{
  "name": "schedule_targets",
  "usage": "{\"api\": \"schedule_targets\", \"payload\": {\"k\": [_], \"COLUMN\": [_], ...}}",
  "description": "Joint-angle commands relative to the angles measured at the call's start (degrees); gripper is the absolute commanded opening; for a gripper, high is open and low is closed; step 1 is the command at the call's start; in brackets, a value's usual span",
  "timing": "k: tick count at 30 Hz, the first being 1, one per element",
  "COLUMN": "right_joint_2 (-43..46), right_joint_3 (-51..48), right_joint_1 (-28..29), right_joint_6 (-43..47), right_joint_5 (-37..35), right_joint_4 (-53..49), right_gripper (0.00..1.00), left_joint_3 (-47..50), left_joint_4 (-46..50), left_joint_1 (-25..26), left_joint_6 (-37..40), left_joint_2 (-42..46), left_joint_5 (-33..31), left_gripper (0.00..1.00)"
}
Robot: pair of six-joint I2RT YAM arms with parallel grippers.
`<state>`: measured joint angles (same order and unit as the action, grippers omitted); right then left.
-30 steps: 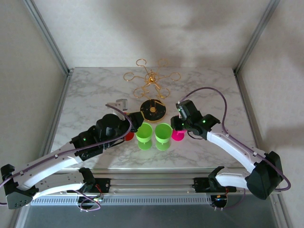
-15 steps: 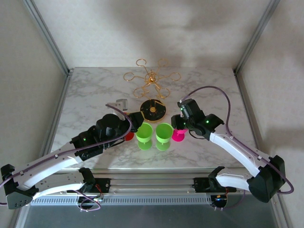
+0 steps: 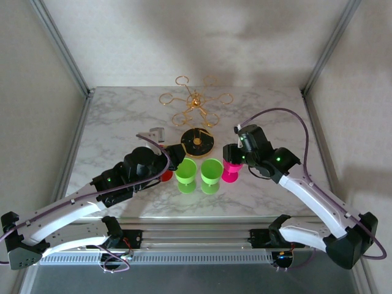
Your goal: Take the wine glass off the wine glass rack
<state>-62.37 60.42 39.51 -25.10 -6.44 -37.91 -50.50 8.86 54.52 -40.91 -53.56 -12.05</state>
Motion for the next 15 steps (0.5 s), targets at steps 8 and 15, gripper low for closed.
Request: {"api": "schedule_targets", "payload": {"k": [8, 15], "right_joint_2": [7.12, 12.87], "right_joint_3": [0.66, -1.99], "right_joint_1": [-3.7, -10.81], "right_joint_6": [1.37, 3.06], "right_joint_5": [-1.92, 0.01], "right_joint_4": [-6.22, -6.73], "right_gripper": [0.51, 0.56], "left_joint_3": [-0.49, 1.53], "left_joint_4": [7.13, 8.4], "left_joint_1": [-2.91, -11.26], "left_joint_6": [-0.4, 2.2], "left_joint_2": [1.34, 6.93], "left_joint_5": [-11.91, -15.8], "left_gripper": [0.33, 0.46]}}
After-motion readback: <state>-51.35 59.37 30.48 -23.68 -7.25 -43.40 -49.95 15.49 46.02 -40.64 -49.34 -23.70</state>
